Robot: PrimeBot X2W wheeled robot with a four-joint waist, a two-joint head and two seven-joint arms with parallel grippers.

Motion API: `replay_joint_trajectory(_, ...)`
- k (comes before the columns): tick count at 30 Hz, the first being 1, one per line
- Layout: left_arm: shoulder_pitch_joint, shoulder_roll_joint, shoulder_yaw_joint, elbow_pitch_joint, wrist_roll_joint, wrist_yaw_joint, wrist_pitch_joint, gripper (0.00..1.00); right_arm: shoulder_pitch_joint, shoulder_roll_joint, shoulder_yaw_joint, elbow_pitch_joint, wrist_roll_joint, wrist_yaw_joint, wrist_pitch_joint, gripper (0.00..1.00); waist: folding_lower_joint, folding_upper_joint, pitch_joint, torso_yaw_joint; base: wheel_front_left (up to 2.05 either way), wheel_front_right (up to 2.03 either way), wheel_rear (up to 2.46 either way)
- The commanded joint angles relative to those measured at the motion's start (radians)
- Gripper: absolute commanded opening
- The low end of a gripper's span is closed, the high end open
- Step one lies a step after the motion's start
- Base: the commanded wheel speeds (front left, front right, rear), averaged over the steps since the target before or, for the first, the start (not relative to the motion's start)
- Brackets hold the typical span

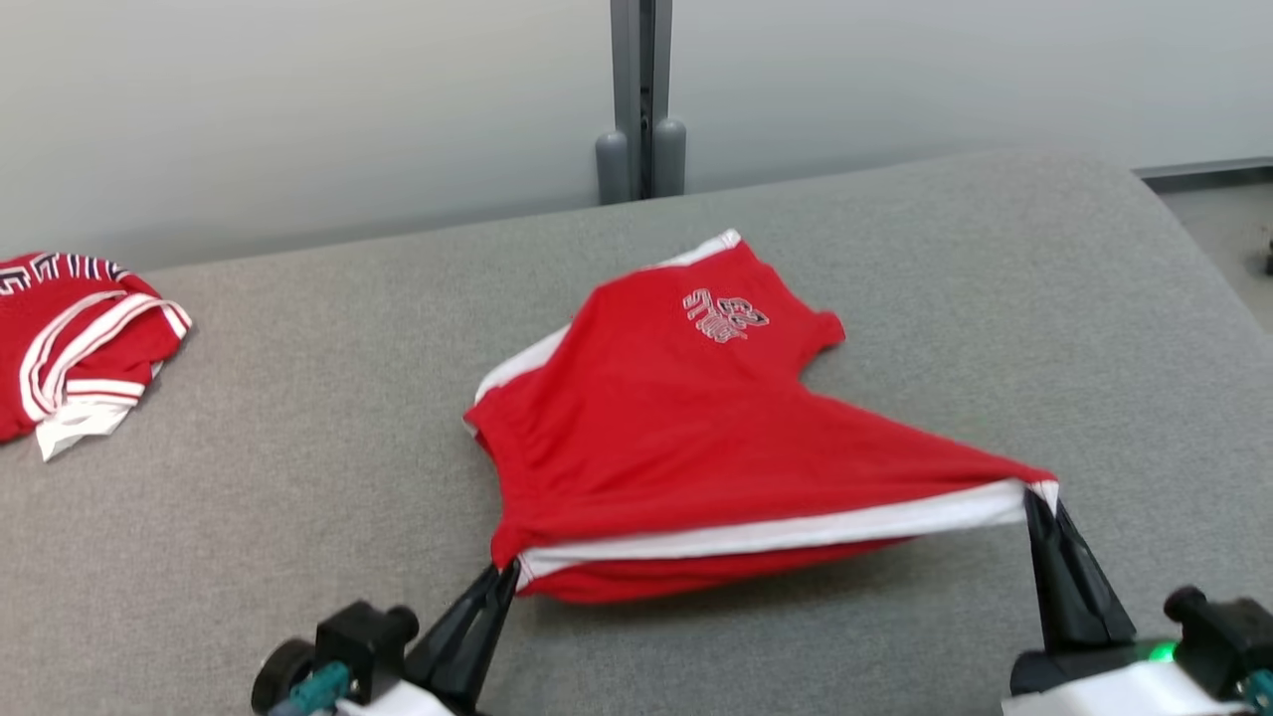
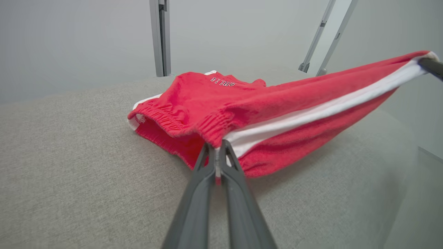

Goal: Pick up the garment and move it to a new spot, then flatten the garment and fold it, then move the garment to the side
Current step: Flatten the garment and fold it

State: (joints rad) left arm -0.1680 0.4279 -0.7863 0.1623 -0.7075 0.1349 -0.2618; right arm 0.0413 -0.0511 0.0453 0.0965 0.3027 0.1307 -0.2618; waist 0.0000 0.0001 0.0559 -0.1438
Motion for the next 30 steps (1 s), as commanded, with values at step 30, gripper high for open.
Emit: replay_joint_trajectory(30, 0.044, -0.018, 0.004, -0.115, -0.056, 0.053, 0.058, 0.0, -0.01, -0.003, -0.065, -0.018, -0.022, 0.0, 0.043, 0.0, 0.0, -0.0001, -0.007, 0.065, 0.0, 0.0, 0.0)
